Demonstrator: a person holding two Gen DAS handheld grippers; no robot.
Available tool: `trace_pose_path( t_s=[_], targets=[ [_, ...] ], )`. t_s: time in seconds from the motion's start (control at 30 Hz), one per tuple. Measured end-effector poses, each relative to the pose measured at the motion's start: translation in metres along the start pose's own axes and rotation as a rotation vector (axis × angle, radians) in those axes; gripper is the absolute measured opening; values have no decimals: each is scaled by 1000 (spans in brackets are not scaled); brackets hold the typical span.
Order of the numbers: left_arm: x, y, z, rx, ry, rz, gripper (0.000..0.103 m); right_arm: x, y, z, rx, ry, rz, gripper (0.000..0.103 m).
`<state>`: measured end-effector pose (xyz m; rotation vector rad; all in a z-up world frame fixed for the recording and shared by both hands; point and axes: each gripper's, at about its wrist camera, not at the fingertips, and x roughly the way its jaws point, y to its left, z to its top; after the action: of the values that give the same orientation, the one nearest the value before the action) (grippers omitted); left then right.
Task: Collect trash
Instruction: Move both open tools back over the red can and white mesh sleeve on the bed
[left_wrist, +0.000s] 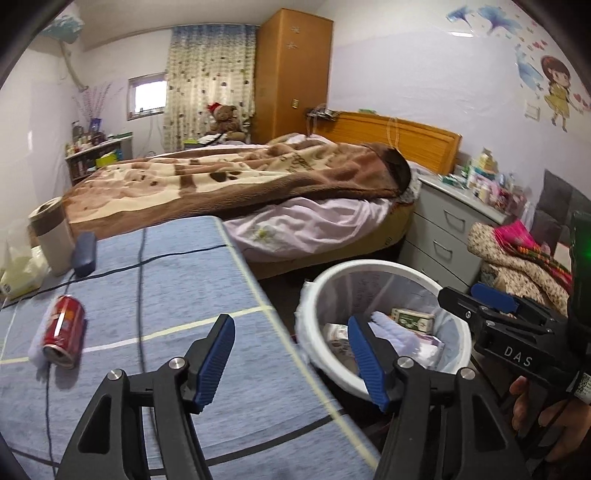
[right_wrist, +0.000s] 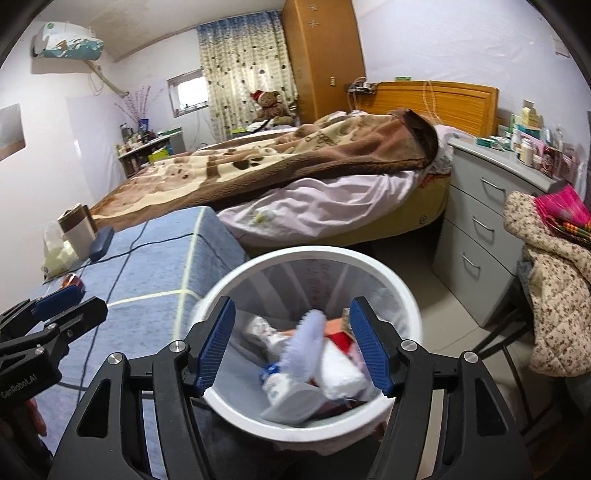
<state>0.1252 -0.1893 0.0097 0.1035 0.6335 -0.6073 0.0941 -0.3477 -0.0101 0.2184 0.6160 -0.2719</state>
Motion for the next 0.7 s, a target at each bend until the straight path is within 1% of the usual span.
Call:
trace_pose_path(
  t_s=[0.3, 0.7],
  targets=[
    [-25, 67, -3, -84, -31, 96, 64, 12, 45, 5, -51, 4, 80, 66],
    [-52, 158, -16, -196, -44, 243, 64, 31, 103, 9, -127, 25, 182, 66]
  ],
)
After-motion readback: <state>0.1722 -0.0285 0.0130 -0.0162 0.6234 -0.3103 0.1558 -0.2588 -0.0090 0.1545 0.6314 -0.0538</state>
